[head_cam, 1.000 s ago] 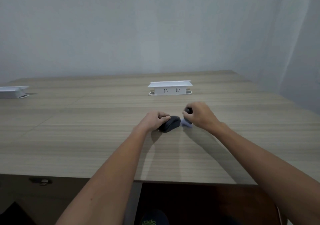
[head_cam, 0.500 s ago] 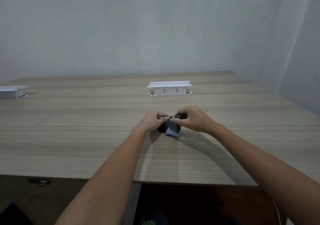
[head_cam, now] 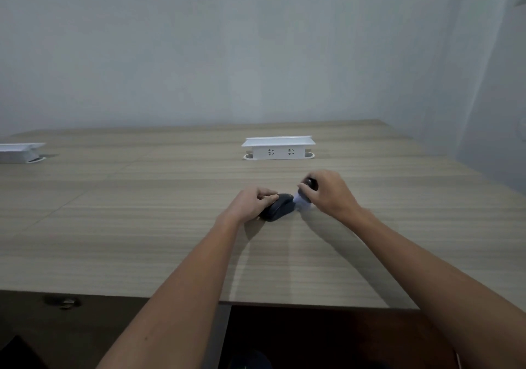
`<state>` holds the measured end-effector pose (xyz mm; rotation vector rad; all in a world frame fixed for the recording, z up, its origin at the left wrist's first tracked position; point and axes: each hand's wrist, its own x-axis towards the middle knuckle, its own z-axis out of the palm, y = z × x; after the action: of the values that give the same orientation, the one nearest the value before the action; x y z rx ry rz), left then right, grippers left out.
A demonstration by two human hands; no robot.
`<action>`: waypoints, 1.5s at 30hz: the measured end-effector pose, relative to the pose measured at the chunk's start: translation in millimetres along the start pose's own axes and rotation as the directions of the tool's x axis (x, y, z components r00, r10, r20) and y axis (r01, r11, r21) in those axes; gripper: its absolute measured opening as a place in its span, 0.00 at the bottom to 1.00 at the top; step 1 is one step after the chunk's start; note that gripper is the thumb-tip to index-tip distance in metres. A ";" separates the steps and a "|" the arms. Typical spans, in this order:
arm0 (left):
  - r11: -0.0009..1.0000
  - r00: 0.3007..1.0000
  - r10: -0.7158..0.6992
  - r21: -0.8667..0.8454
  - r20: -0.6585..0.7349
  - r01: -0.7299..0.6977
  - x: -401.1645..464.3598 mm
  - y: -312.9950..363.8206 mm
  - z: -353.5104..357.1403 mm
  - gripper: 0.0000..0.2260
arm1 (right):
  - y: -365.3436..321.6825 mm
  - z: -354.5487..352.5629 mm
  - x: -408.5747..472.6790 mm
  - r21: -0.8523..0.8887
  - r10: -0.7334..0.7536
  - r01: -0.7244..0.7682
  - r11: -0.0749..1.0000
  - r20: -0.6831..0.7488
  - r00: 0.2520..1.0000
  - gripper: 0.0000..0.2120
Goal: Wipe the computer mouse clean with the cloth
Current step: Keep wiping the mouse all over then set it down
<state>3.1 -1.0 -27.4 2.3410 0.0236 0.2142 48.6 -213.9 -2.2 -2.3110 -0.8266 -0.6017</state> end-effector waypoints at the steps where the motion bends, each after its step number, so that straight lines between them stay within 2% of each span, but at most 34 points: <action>1: 1.000 1.000 -0.005 -0.006 -0.002 0.005 -0.2 -0.2 0.4 0.15 | 0.7 -0.8 -1.1 0.023 -0.001 0.001 1.000 -0.007 1.000 0.09; 5: 1.000 1.000 0.001 -0.005 -0.008 -0.001 1.7 -2.6 0.4 0.15 | -12.6 -2.7 -6.7 0.213 -0.052 0.018 0.977 0.151 0.987 0.09; 9: 1.000 1.000 0.007 -0.017 -0.006 -0.007 -0.3 -2.1 1.3 0.15 | -3.1 -1.5 -0.1 0.073 0.041 -0.040 0.997 -0.013 0.999 0.08; 11: 1.000 1.000 0.005 -0.024 -0.005 -0.005 -1.1 -1.9 1.4 0.15 | -3.0 -3.4 -2.2 0.087 0.041 -0.040 0.995 -0.013 0.999 0.08; 15: 1.000 1.000 0.011 -0.019 -0.014 -0.011 0.5 -3.0 0.4 0.14 | -13.6 -7.9 -5.5 0.265 -0.033 -0.028 0.964 0.223 0.974 0.08; 16: 1.000 1.000 0.012 -0.019 -0.016 -0.012 0.5 -2.8 0.5 0.15 | -11.3 -6.3 -3.7 0.231 -0.018 -0.032 0.972 0.212 0.977 0.08; 19: 1.000 1.000 0.009 -0.025 -0.022 -0.010 -0.5 -2.4 1.6 0.15 | 1.0 -1.3 0.5 0.046 0.082 -0.083 0.995 0.025 0.996 0.08; 21: 1.000 1.000 0.013 -0.028 -0.023 -0.014 -1.1 -2.2 2.1 0.15 | -0.8 -1.7 -1.8 0.058 0.085 -0.085 0.995 -0.002 0.996 0.09; 23: 0.999 1.000 0.005 -0.037 -0.024 -0.006 -1.5 -2.3 1.9 0.14 | -9.1 -5.9 -5.2 0.176 0.021 -0.040 0.984 0.109 0.994 0.09; 25: 0.999 1.000 0.004 -0.039 -0.027 -0.005 -1.2 -3.1 1.6 0.14 | -13.9 -9.4 -7.1 0.280 0.004 -0.075 0.957 0.245 0.970 0.10; 26: 0.999 1.000 0.005 -0.038 -0.028 -0.006 -1.1 -2.8 1.8 0.14 | -11.3 -8.1 -5.9 0.248 0.018 -0.080 0.965 0.242 0.970 0.10; 29: 0.999 1.000 -0.010 -0.046 -0.029 0.009 -1.1 -2.9 3.8 0.15 | 2.7 -3.3 -0.8 0.019 0.094 -0.095 0.995 0.061 0.994 0.09; 31: 0.998 0.999 -0.019 -0.053 -0.028 0.018 -1.7 -2.8 4.0 0.15 | 2.3 -4.5 -2.6 0.049 0.077 -0.079 0.996 0.040 0.996 0.09; 33: 0.999 0.999 -0.015 -0.047 -0.033 0.013 -1.1 -3.6 3.3 0.15 | -7.3 -8.1 -5.9 0.189 0.011 -0.042 0.981 0.159 0.987 0.10; 35: 0.999 0.999 -0.014 -0.046 -0.032 0.013 -1.0 -3.7 3.0 0.15 | -14.1 -8.4 -9.0 0.284 -0.011 -0.075 0.956 0.291 0.957 0.10; 36: 0.999 0.999 -0.014 -0.051 -0.032 0.012 -1.0 -3.9 3.4 0.15 | -11.7 -5.2 -8.1 0.242 -0.006 -0.064 0.968 0.280 0.960 0.11; 39: 0.998 0.999 -0.019 -0.066 -0.038 0.017 -1.8 -4.1 4.8 0.15 | 3.8 1.0 -2.8 0.024 0.057 -0.059 0.998 0.074 0.996 0.10; 41: 0.997 0.999 -0.023 -0.077 -0.040 0.020 -2.5 -3.4 4.9 0.15 | 7.4 0.3 -3.7 0.022 0.048 -0.048 0.999 0.002 0.999 0.09; 43: 0.997 0.999 -0.020 -0.072 -0.041 0.017 -2.6 -2.8 4.2 0.14 | 1.1 -3.0 -7.0 0.114 0.001 -0.009 0.993 0.067 0.998 0.10; 45: 0.998 0.999 -0.014 -0.059 -0.043 0.011 -3.3 -2.1 3.5 0.14 | -5.9 -3.7 -10.3 0.219 -0.029 -0.021 0.975 0.223 0.974 0.10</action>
<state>0.5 -2.3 -31.7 2.2765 0.0527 0.2565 36.6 -216.9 -3.3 -2.1972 -0.9512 -0.2363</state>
